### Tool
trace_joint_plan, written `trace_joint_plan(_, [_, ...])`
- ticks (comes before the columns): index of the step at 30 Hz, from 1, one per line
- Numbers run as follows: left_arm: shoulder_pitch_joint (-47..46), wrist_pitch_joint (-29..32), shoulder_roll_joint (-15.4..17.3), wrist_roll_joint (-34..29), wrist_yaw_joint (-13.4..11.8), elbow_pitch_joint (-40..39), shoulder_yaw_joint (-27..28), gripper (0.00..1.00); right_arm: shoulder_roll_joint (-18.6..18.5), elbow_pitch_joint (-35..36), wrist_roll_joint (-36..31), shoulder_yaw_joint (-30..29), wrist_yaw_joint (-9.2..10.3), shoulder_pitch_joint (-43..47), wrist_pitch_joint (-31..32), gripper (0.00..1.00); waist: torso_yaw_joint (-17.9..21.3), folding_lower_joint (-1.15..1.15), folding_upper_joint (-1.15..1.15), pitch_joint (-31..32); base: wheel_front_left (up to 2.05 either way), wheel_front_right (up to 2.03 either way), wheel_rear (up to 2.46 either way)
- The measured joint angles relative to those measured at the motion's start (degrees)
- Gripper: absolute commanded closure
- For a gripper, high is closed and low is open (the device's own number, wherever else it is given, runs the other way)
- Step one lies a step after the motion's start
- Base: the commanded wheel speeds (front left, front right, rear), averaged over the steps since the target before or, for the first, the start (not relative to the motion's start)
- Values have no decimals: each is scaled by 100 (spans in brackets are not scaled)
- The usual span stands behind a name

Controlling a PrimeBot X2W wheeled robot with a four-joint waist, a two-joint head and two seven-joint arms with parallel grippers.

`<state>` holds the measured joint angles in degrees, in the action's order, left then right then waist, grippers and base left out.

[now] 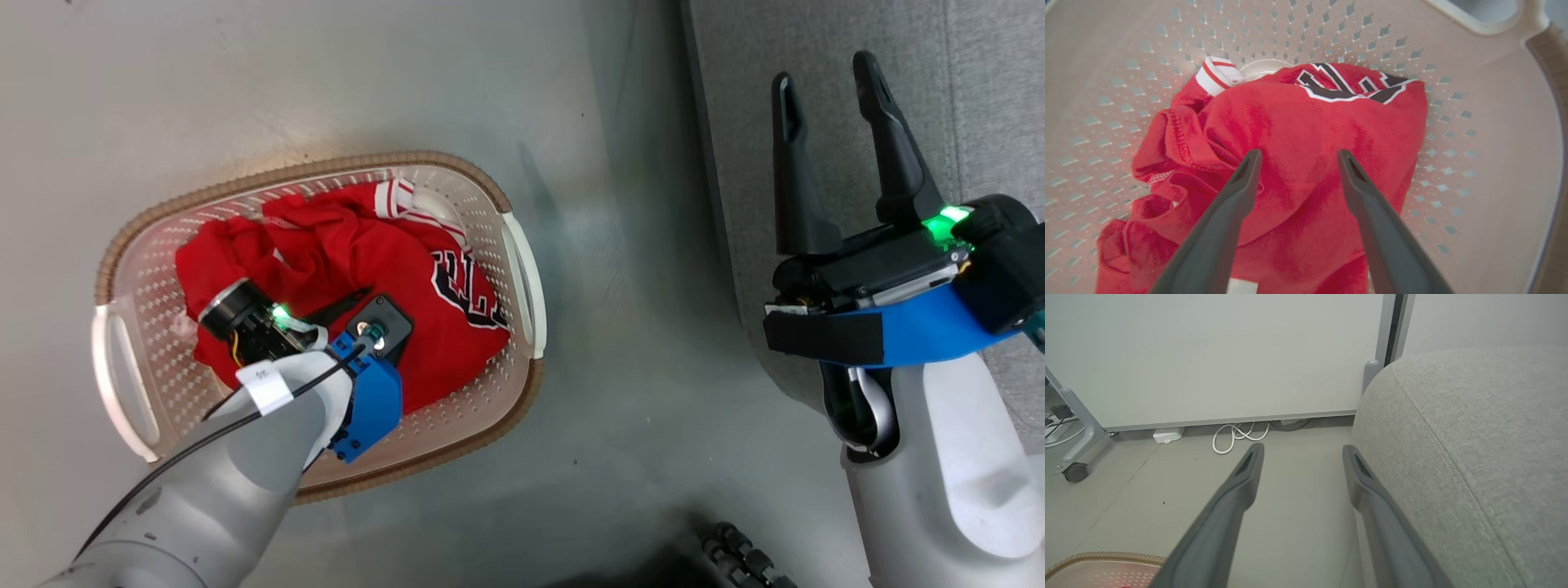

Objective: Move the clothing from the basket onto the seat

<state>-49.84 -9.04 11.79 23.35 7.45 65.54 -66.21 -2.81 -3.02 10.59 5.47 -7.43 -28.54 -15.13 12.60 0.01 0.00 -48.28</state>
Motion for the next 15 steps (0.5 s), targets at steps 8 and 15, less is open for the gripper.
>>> trace_joint_plan(8, [-391, 681, 89, 320, -1, 214, -558, 0, -1, 231, -45, -40, 0, -104, 0, 0, 67, 0, 0, -487, 0, 0, 0])
trace_joint_plan(15, [-712, 887, 158, 205, -1, 250, -691, 0, -1, 526, -87, -31, 0, -162, 0, 0, 109, 0, 0, -924, 0, 0, 0])
